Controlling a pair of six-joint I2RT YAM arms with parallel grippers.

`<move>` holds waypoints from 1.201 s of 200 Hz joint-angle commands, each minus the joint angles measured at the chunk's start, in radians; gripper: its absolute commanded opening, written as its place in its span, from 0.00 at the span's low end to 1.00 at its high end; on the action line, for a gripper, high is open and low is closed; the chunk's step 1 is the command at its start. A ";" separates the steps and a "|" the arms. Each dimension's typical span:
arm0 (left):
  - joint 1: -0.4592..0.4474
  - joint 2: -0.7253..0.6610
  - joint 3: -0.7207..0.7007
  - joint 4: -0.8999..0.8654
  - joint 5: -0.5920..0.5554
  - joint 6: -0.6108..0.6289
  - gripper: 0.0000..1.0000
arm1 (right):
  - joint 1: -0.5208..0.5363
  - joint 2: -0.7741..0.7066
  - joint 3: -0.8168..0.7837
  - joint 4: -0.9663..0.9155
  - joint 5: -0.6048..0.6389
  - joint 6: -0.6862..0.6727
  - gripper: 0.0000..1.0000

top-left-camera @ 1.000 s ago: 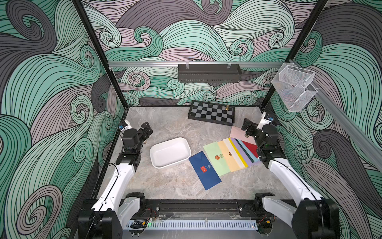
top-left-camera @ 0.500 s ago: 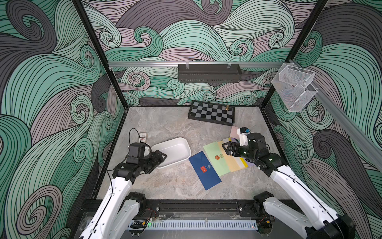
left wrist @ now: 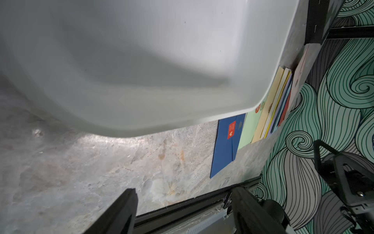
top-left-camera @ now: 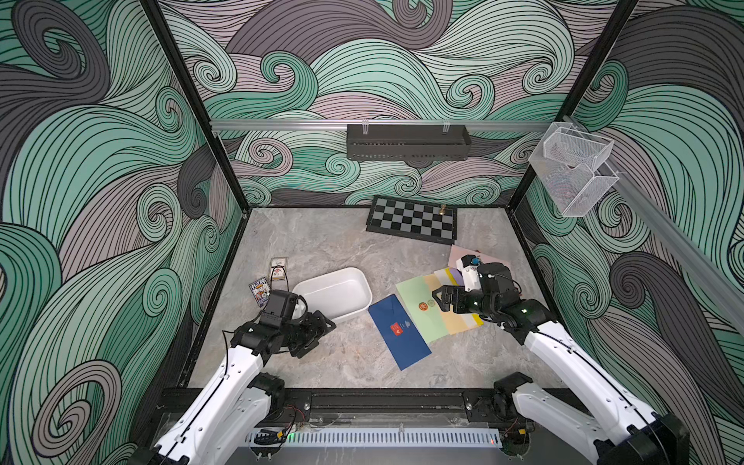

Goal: Put the sealed envelopes into the storage box
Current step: Adjust the storage box at the center of the board.

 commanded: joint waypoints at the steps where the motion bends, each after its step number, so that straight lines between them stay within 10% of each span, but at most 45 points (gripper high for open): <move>1: -0.007 0.037 0.002 0.134 0.000 0.014 0.77 | 0.002 0.023 0.019 -0.003 -0.018 -0.026 0.95; 126: -0.008 0.570 0.322 0.297 -0.147 0.138 0.76 | 0.019 0.102 0.009 -0.003 -0.153 0.051 0.90; 240: -0.008 0.217 0.125 0.133 -0.141 0.169 0.76 | 0.433 0.572 0.073 0.314 -0.108 0.363 0.77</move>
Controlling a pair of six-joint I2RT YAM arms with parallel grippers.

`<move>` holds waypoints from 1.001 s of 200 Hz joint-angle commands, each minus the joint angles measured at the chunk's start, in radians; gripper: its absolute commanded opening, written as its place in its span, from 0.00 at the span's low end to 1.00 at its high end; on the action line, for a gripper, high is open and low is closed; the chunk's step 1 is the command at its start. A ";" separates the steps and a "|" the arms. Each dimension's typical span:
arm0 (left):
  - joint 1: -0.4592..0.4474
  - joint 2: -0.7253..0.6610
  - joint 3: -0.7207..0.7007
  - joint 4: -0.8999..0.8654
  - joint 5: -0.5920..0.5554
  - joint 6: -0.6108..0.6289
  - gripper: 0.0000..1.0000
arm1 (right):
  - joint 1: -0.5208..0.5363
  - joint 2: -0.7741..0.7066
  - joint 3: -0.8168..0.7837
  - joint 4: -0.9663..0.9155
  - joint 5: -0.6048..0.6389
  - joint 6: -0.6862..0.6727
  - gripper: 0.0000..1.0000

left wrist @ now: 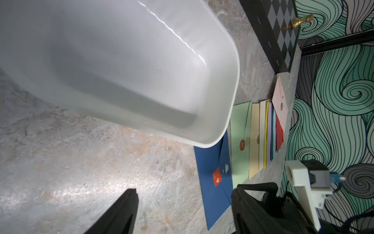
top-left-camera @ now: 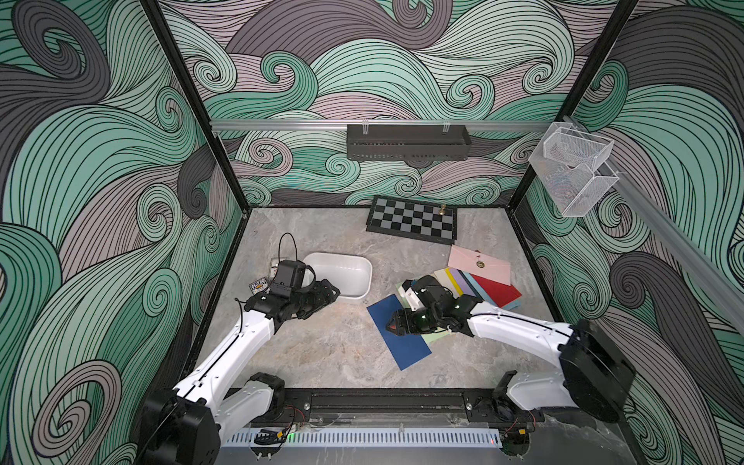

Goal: Put the sealed envelopes into the storage box
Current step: Adjust the storage box at the center of the board, then pick up the envelope from the center of the board.

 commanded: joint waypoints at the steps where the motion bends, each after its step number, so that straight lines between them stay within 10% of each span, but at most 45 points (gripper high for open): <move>1: -0.003 -0.041 -0.057 -0.059 0.006 0.006 0.76 | 0.012 0.080 0.048 0.067 0.030 0.038 0.77; 101: -0.006 -0.100 -0.106 -0.042 0.161 0.024 0.76 | 0.224 0.193 0.142 -0.144 -0.119 -0.156 0.74; 200: -0.025 -0.137 -0.156 -0.056 0.093 -0.018 0.76 | 0.037 0.249 0.206 -0.086 0.071 -0.093 0.72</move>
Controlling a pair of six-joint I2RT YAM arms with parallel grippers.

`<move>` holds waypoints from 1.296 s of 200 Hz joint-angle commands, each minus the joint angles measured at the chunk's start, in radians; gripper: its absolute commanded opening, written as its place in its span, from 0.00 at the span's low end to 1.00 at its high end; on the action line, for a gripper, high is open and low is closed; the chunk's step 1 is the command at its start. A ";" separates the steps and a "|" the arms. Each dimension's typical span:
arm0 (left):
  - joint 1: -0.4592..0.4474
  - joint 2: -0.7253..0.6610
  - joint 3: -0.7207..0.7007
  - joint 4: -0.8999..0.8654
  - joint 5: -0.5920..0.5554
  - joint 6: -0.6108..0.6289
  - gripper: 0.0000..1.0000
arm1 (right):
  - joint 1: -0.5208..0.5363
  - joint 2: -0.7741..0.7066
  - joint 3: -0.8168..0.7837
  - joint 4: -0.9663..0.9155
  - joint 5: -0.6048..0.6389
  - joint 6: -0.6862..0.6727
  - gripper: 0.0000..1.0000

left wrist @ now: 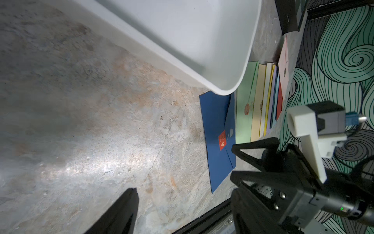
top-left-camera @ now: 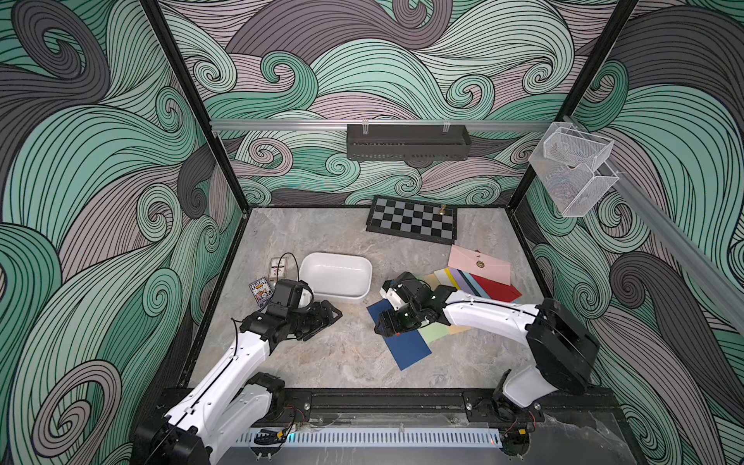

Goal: Put the sealed envelopes into the storage box
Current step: Pick up the envelope from the center of the board.

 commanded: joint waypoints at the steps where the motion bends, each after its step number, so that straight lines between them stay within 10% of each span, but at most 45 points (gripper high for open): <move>1: -0.005 -0.004 -0.011 -0.023 -0.033 -0.009 0.76 | -0.012 0.073 0.021 0.022 0.059 0.029 0.71; 69: -0.005 -0.015 -0.008 -0.033 -0.014 -0.044 0.76 | 0.149 0.230 0.063 0.050 -0.120 -0.040 0.67; 120: -0.005 -0.027 -0.039 0.031 0.080 -0.040 0.75 | 0.188 0.050 0.039 0.052 -0.105 -0.173 0.72; 181: -0.154 0.185 0.005 0.257 0.195 -0.006 0.47 | 0.182 -0.279 -0.267 0.009 0.016 0.286 0.73; 259: -0.206 0.428 0.067 0.305 0.142 0.031 0.41 | 0.212 -0.228 -0.325 0.041 -0.015 0.322 0.64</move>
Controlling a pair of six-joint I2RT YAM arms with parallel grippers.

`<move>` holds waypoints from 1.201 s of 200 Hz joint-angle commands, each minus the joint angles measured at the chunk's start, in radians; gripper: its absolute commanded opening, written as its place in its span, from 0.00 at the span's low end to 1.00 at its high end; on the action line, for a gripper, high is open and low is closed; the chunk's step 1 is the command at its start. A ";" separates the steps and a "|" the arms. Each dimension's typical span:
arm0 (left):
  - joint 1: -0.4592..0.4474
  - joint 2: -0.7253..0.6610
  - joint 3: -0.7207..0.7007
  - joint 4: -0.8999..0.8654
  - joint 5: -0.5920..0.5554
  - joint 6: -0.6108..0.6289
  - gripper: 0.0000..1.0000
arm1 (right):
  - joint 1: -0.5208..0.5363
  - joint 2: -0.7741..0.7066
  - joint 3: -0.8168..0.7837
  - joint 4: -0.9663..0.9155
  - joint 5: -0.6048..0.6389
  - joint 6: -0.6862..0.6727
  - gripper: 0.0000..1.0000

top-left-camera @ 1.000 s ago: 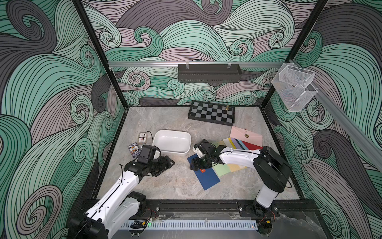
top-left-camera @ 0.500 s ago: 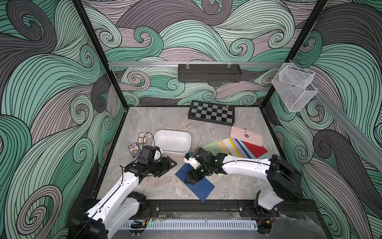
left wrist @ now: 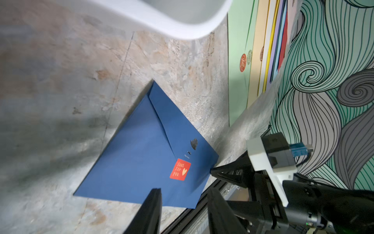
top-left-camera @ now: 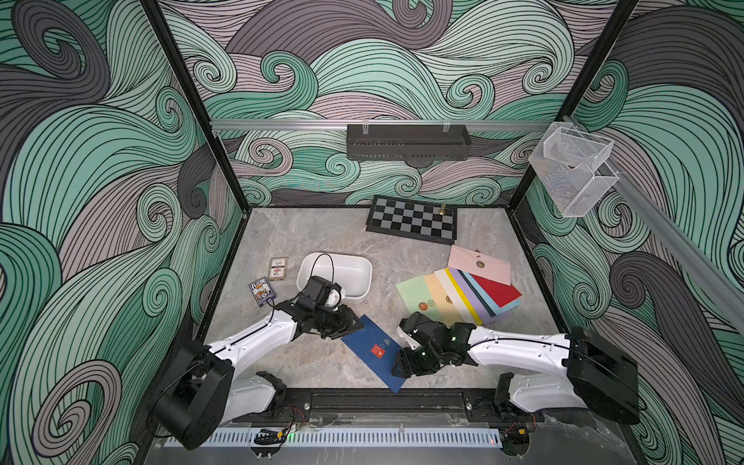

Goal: Put the sealed envelopes into the storage box
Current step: Pick up the envelope from the center of the board.

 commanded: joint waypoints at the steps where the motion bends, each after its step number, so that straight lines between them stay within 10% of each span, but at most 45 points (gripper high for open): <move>1: -0.008 0.056 0.032 0.021 -0.011 0.033 0.41 | -0.008 0.040 0.028 -0.001 0.009 0.007 0.64; 82: -0.008 -0.100 -0.110 -0.123 -0.093 0.014 0.41 | -0.328 0.265 0.231 -0.069 -0.055 -0.230 0.62; 167: -0.034 -0.105 -0.150 0.007 -0.034 -0.146 0.44 | -0.323 0.382 0.524 -0.188 -0.054 -0.570 0.65; 240: -0.074 0.008 -0.154 0.087 -0.090 -0.179 0.44 | -0.307 0.522 0.520 -0.171 -0.069 -0.583 0.65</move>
